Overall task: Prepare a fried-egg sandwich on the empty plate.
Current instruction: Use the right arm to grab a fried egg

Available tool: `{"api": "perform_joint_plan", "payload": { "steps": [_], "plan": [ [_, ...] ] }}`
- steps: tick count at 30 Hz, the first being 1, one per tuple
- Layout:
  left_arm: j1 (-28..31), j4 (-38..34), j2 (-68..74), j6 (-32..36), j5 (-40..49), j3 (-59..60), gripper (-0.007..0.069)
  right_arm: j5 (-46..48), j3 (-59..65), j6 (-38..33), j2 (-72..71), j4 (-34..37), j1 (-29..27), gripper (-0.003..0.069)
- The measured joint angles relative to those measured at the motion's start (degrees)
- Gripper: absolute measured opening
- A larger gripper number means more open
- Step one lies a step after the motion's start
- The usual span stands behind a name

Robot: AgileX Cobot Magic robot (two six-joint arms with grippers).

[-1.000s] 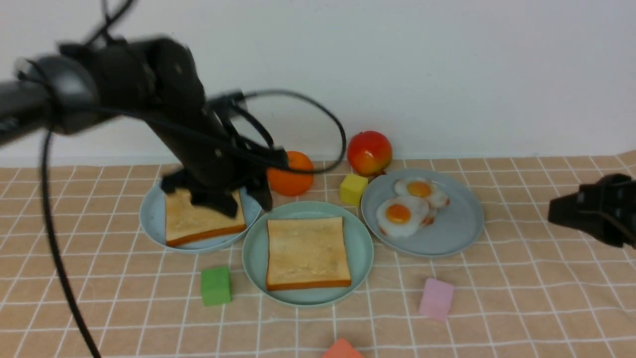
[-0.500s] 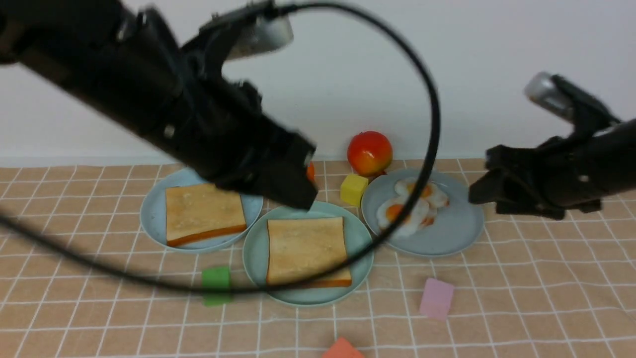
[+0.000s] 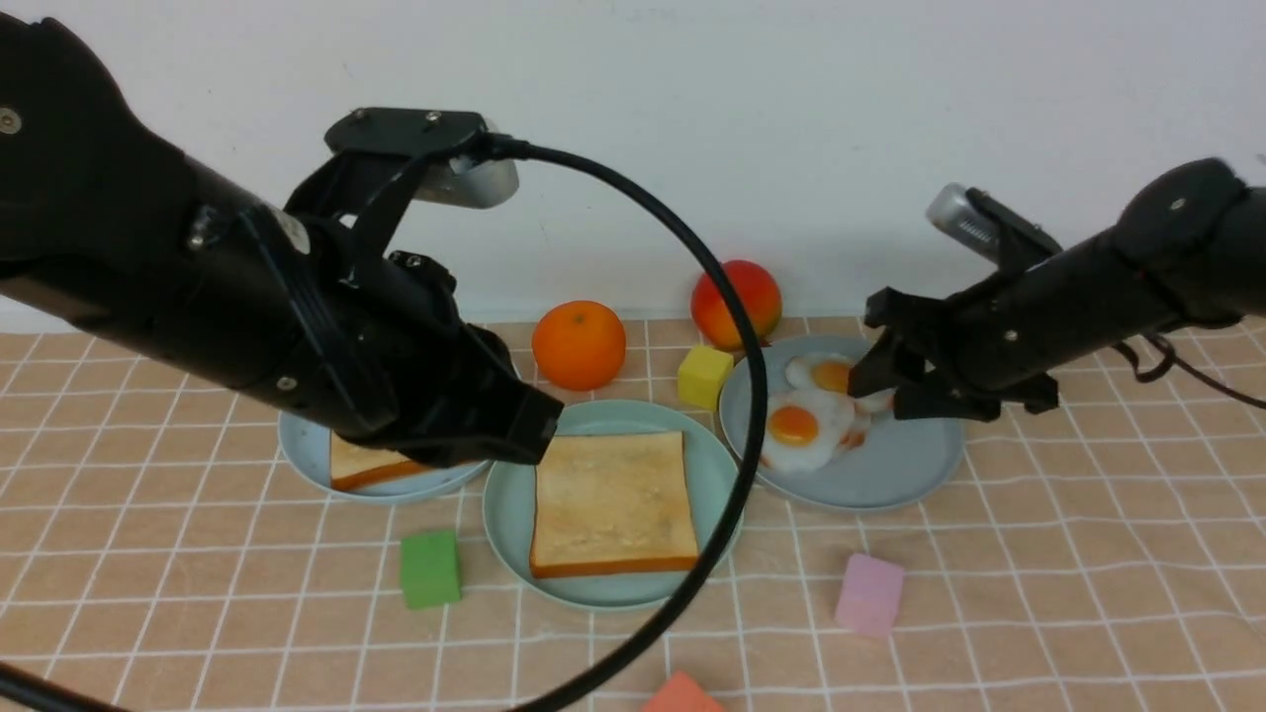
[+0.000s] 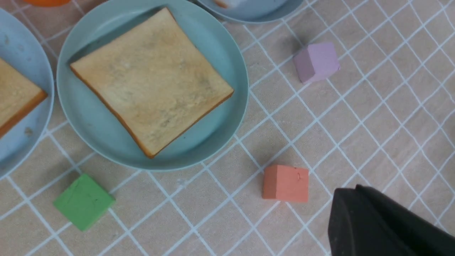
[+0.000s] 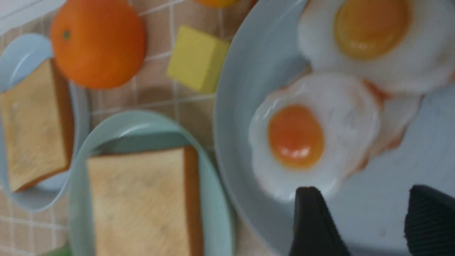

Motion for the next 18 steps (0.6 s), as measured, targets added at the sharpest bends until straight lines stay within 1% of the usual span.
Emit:
{"api": "perform_joint_plan", "payload": {
  "steps": [9,14,18],
  "plan": [
    [0.0,0.0,0.0,0.0,-0.05,0.0,-0.0013,-1.2,-5.32,-0.6,6.47,2.29,0.0,0.0368],
    [0.0,0.0,0.0,0.0,-0.05,0.0,-0.0013,-1.52,-6.1,-0.6,8.78,3.16,0.0,0.0368],
    [0.0,0.0,0.0,0.13,-0.05,0.0,-0.0013,-1.74,-6.28,-0.8,10.23,5.6,0.0,0.0363]
  ]
}}
